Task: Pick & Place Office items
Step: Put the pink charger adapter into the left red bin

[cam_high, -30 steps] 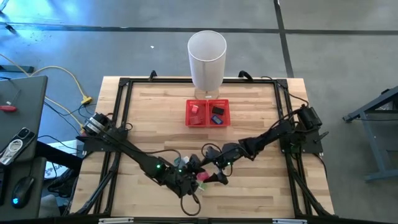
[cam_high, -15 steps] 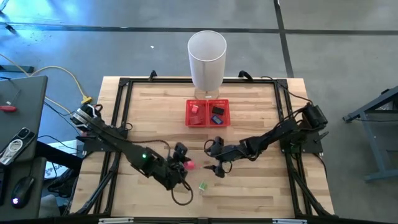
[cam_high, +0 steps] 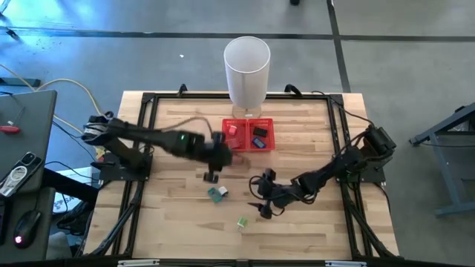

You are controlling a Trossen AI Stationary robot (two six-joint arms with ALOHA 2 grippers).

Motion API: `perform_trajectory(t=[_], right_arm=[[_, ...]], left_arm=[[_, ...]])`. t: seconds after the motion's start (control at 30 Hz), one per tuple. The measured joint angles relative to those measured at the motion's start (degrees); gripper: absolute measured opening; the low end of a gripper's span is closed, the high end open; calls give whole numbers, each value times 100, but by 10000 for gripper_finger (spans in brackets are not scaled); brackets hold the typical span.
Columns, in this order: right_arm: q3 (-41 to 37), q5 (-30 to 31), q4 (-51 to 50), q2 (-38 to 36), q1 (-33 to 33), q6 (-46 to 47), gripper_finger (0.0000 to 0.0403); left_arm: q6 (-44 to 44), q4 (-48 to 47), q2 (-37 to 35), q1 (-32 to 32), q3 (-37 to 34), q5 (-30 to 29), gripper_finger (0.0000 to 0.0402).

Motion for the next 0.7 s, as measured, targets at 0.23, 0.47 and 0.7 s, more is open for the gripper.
perform_trajectory(t=[0.23, 0.47, 0.7], right_arm=[[0, 0, 2, 0, 127, 7, 366], [0, 4, -99, 0, 121, 9, 362], [0, 115, -116, 0, 105, 7, 362]], left_arm=[[-282, 932, 0, 1169, -369, 968, 138], [-794, 2045, 0, 1694, -1218, 814, 138], [-1277, 3538, 94, 1767, -1938, 272, 138]])
